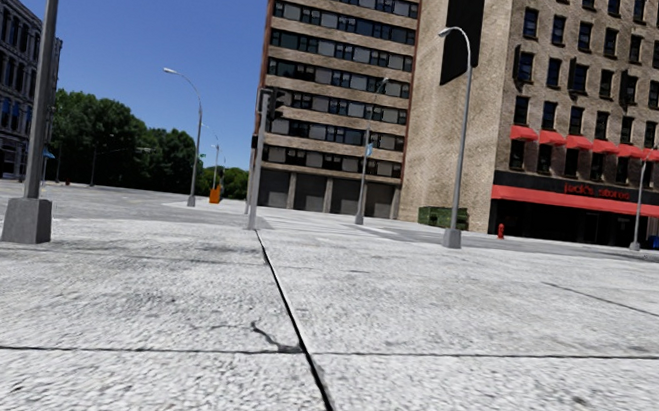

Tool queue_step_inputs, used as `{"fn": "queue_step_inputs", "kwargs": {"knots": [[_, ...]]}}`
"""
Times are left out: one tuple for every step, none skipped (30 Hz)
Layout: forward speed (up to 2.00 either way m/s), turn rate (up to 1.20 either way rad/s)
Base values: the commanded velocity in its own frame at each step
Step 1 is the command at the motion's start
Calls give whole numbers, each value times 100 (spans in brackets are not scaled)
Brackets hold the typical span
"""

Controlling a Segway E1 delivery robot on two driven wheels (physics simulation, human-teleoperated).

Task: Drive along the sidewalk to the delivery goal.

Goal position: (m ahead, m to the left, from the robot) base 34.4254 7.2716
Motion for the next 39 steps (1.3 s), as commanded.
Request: {"fn": "queue_step_inputs", "kwargs": {"knots": [[200, 0], [200, 0], [200, 0], [200, 0], [200, 0], [200, 0], [200, 0], [200, 0], [200, 0], [200, 0], [200, 0], [200, 0], [200, 0], [200, 0], [200, 0], [200, 0], [200, 0], [200, 0], [200, 0], [200, 0], [200, 0], [200, 0], [200, 0], [200, 0], [200, 0], [200, 0], [200, 0], [200, 0], [200, 0], [200, 0], [200, 0], [200, 0], [200, 0], [200, 0], [200, 0], [200, 0], [200, 0], [200, 0], [200, 0]]}}
